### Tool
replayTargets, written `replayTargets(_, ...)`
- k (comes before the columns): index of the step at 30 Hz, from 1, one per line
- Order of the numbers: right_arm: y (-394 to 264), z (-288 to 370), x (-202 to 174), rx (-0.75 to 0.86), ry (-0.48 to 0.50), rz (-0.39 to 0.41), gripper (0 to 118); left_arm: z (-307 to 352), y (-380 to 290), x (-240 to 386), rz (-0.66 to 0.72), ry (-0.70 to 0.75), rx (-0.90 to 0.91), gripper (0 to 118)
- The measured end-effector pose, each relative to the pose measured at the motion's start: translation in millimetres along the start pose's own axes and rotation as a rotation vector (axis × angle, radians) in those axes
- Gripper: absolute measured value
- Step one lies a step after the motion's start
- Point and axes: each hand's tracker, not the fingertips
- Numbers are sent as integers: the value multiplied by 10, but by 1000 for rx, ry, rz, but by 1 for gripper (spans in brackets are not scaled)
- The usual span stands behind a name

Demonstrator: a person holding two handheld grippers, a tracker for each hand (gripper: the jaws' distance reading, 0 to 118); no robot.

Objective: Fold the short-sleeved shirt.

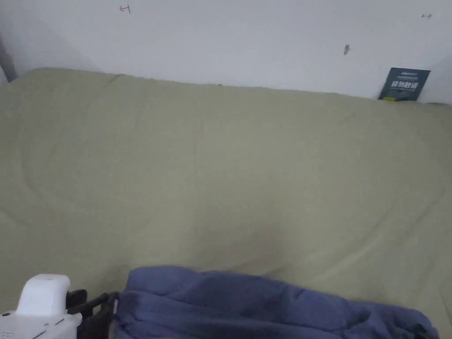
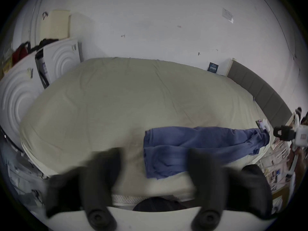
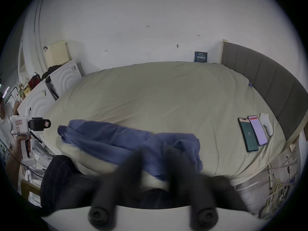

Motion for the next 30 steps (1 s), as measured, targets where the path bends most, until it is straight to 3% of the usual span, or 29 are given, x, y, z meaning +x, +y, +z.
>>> replayTargets(1, -22, 21, -28, 13, -3, -7, 0, -41, -16, -74, 26, -3, -20, 7)
replayTargets(2, -18, 51, -49, 22, 46, -25, 0, -77, -43, -165, 61, -11, -18, 1)
replayTargets(4, 0, 33, -117, 4, 92, -58, 0, -179, -49, -365, 147, -109, -47, 0)
replayTargets(7, 21, 43, -245, 8, 92, -35, 0, -473, -59, -749, 367, -296, -96, 2)
replayTargets(8, 30, 26, -271, 5, 96, -32, 0, -612, -97, -889, 495, -467, -156, 8)
replayTargets(9, 39, 10, -294, 1, 101, -30, 0, -727, -109, -1021, 564, -591, -178, 41)
replayTargets(10, 37, 31, -330, -3, 105, -27, 0, -786, -115, -1075, 575, -626, -177, 86)
replayTargets(11, 43, 26, -356, -7, 108, -21, 0, -845, -102, -1132, 525, -588, -166, 118)
replayTargets(12, 52, 21, -384, -10, 107, -12, 0, -901, -90, -1157, 513, -609, -177, 117)
replayTargets(13, 60, 19, -405, -11, 103, -5, 0, -908, -56, -1196, 556, -645, -76, 118)
replayTargets(17, 123, 24, -467, -15, 98, 3, 0, -1271, -188, -1220, 714, -854, -295, 118)
replayTargets(19, 156, 39, -512, -12, 92, 4, 0, -1487, -277, -1098, 698, -860, -357, 118)
replayTargets(22, 208, 44, -554, -5, 95, -5, 0, -1665, -146, -924, 615, -1028, -293, 118)
replayTargets(28, 264, -11, -670, -6, 103, -10, 0, -2148, 17, -716, 564, -1095, -384, 118)
replayTargets(29, 267, -18, -685, -8, 107, -13, 0, -2132, 9, -710, 551, -1078, -387, 116)
replayTargets(30, 262, -6, -691, -8, 109, -13, 0, -2113, 37, -733, 549, -1020, -389, 97)
